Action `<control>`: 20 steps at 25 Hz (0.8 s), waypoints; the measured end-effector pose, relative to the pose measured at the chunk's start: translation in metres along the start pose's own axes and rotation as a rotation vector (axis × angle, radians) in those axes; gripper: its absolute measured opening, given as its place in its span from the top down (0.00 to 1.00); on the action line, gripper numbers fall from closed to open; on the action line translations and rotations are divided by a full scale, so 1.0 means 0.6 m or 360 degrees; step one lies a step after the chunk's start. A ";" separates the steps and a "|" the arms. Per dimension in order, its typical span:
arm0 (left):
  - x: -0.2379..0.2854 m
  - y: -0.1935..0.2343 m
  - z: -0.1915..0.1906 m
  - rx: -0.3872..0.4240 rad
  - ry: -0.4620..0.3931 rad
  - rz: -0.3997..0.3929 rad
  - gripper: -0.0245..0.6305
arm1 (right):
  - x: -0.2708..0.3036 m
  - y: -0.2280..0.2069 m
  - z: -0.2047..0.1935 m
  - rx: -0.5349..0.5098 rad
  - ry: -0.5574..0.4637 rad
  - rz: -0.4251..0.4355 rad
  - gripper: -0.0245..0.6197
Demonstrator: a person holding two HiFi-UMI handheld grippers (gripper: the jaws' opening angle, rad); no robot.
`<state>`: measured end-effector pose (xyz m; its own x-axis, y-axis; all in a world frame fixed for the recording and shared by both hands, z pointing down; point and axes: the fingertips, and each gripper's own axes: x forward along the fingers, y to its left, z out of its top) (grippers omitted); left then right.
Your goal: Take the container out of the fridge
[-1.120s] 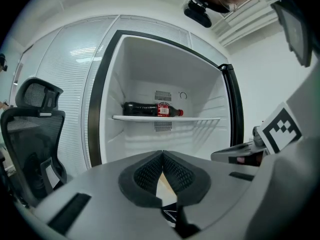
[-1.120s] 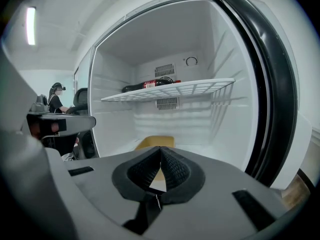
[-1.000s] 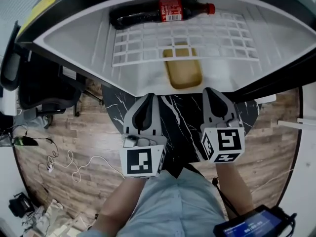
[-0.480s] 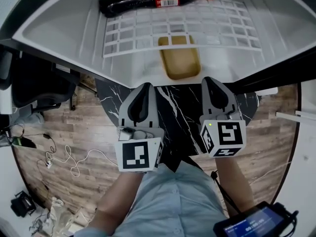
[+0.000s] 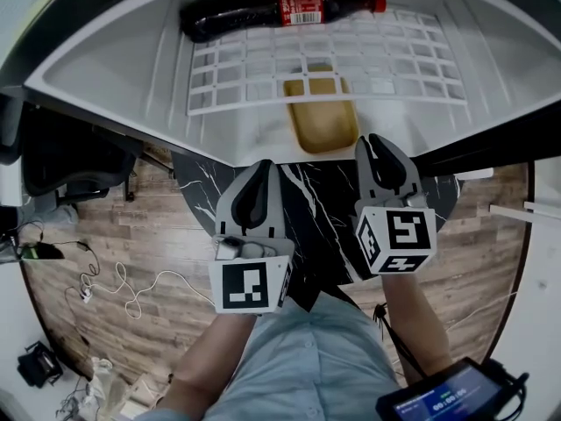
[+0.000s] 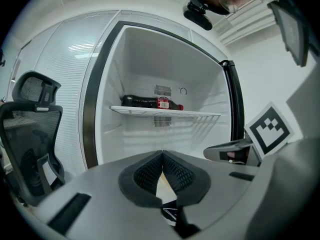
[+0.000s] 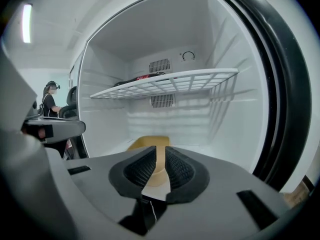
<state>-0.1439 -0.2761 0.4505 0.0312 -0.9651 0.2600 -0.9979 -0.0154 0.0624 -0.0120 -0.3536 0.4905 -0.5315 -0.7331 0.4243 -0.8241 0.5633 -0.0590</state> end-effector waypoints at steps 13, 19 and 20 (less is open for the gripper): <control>0.010 -0.001 -0.005 -0.0042 0.0011 -0.0010 0.94 | 0.054 -0.014 -0.021 0.0094 0.0174 -0.0030 0.83; 0.006 0.006 -0.006 -0.0051 0.0020 0.0003 0.94 | 0.050 -0.016 -0.044 0.0126 0.0259 -0.0092 0.94; 0.005 0.007 -0.006 -0.0053 0.0019 0.0005 0.94 | 0.048 -0.014 -0.045 0.0128 0.0256 -0.0091 0.94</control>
<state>-0.1477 -0.2782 0.4549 0.0289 -0.9620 0.2715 -0.9956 -0.0035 0.0936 -0.0151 -0.3694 0.5277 -0.4505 -0.6891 0.5676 -0.8686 0.4853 -0.1002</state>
